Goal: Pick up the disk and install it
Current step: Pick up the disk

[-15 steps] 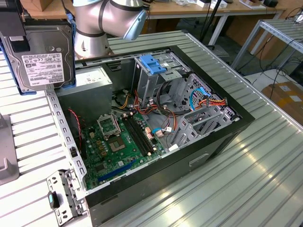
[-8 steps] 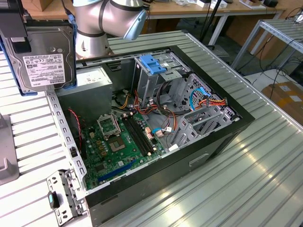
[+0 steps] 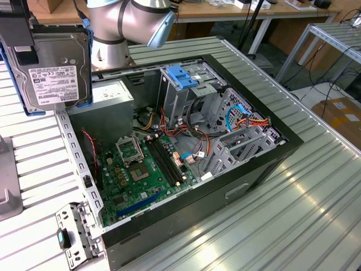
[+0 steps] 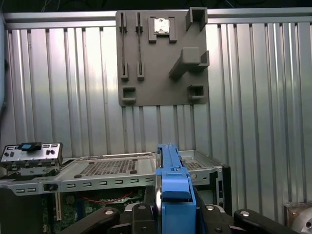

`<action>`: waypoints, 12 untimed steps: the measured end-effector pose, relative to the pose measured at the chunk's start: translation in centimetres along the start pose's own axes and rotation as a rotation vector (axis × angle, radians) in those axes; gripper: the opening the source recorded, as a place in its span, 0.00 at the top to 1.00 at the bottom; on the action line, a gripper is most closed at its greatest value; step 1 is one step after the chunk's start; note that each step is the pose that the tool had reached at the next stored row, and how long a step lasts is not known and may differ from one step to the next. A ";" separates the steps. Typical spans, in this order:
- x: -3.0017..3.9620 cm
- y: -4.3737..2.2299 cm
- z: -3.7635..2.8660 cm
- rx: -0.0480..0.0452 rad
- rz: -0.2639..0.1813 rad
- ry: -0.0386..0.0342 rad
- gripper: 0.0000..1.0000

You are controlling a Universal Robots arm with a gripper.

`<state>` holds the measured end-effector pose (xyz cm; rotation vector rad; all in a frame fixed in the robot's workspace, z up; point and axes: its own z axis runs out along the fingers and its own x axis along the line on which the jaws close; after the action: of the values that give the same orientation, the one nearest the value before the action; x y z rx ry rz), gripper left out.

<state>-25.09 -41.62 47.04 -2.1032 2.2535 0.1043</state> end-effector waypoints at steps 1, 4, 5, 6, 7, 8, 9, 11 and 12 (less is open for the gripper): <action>0.05 -0.02 0.00 0.0000 0.000 0.0000 0.63; 0.25 -0.08 -0.01 0.0000 0.000 0.0000 0.63; 0.31 -0.09 -0.01 -0.0001 0.000 0.0001 0.63; 0.35 -0.11 -0.01 0.0000 0.000 0.0000 0.63; 0.38 -0.11 -0.01 0.0001 0.000 0.0000 0.63; 0.43 -0.13 -0.01 0.0000 0.000 0.0000 0.63; 0.48 -0.15 -0.01 0.0000 0.000 0.0000 0.63; 0.58 -0.19 -0.01 0.0000 0.000 0.0000 0.63; 0.63 -0.21 -0.01 -0.0001 0.000 0.0000 0.63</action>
<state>-24.92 -42.26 46.99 -2.1032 2.2535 0.1044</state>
